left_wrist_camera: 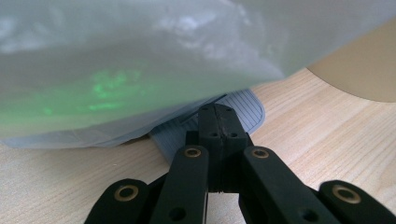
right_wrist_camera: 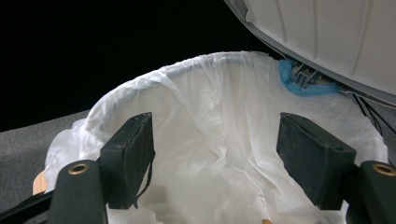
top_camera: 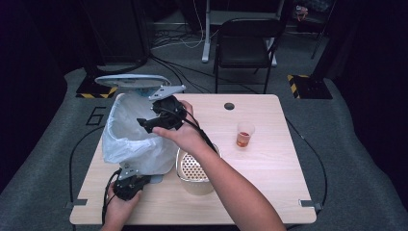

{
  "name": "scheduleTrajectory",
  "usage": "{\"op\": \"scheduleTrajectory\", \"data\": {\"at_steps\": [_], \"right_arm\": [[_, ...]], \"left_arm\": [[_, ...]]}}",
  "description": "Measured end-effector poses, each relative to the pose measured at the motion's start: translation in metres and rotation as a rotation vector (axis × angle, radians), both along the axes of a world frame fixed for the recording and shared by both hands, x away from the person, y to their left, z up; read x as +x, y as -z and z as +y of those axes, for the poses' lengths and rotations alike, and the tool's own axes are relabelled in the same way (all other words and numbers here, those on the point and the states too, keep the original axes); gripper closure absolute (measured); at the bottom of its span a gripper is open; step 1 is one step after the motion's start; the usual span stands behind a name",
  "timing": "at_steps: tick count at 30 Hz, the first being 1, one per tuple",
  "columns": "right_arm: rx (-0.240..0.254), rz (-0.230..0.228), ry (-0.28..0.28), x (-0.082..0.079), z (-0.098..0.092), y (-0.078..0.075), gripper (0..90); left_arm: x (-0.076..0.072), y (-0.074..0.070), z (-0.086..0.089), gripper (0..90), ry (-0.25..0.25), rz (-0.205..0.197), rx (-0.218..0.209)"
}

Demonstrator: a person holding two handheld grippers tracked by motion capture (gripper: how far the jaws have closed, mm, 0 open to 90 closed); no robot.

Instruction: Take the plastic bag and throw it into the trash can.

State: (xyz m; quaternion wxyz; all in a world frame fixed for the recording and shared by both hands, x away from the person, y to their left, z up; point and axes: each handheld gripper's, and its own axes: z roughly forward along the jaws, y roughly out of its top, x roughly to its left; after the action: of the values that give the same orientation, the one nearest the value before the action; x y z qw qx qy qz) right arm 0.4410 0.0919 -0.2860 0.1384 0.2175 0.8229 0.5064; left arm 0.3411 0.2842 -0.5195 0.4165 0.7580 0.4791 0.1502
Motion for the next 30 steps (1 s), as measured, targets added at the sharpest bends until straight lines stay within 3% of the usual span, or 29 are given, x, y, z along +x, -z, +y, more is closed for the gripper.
{"op": "scheduleTrajectory", "data": {"at_steps": [3,4,6,14,15,19,20,21,22,25,26,30], "right_arm": [[0.019,-0.015,-0.01,-0.01,-0.012,-0.006,31.4],[0.024,-0.021,-0.02,-0.017,-0.023,-0.01,33.1],[0.015,-0.032,-0.016,-0.023,-0.036,-0.011,35.5],[-0.023,-0.034,0.044,-0.028,-0.082,0.001,43.6],[-0.029,-0.024,0.067,-0.027,-0.097,0.009,45.8],[-0.072,-0.037,0.093,-0.022,-0.115,0.025,48.4],[-0.092,-0.02,0.116,-0.016,-0.126,0.039,50.1],[-0.092,-0.02,0.116,-0.016,-0.126,0.039,50.1],[-0.088,0.018,0.141,-0.01,-0.135,0.053,51.0],[-0.095,0.038,0.147,-0.005,-0.142,0.064,52.8],[-0.101,0.06,0.149,0.001,-0.148,0.077,54.0],[-0.094,0.076,0.146,0.005,-0.153,0.088,55.2]], "left_arm": [[0.001,0.0,0.002,90.0,0.013,-0.006,0.018],[0.0,0.0,0.0,90.0,0.012,-0.002,-0.005],[0.0,0.0,0.0,90.0,0.011,-0.003,-0.004],[0.0,0.0,0.0,90.0,0.009,-0.005,-0.002],[0.0,0.0,0.0,90.0,0.009,-0.005,-0.003],[0.0,0.0,0.0,90.0,0.01,-0.007,-0.007],[0.0,0.0,0.0,90.0,0.017,-0.005,0.0],[0.0,0.0,0.0,90.0,0.017,-0.005,0.0],[0.0,-0.001,0.0,90.0,0.02,-0.005,0.001],[0.0,0.0,0.0,90.0,0.013,-0.006,-0.001],[0.0,0.0,0.0,90.0,0.009,-0.007,-0.006],[0.0,0.0,0.0,90.0,0.01,-0.008,-0.005]]}}
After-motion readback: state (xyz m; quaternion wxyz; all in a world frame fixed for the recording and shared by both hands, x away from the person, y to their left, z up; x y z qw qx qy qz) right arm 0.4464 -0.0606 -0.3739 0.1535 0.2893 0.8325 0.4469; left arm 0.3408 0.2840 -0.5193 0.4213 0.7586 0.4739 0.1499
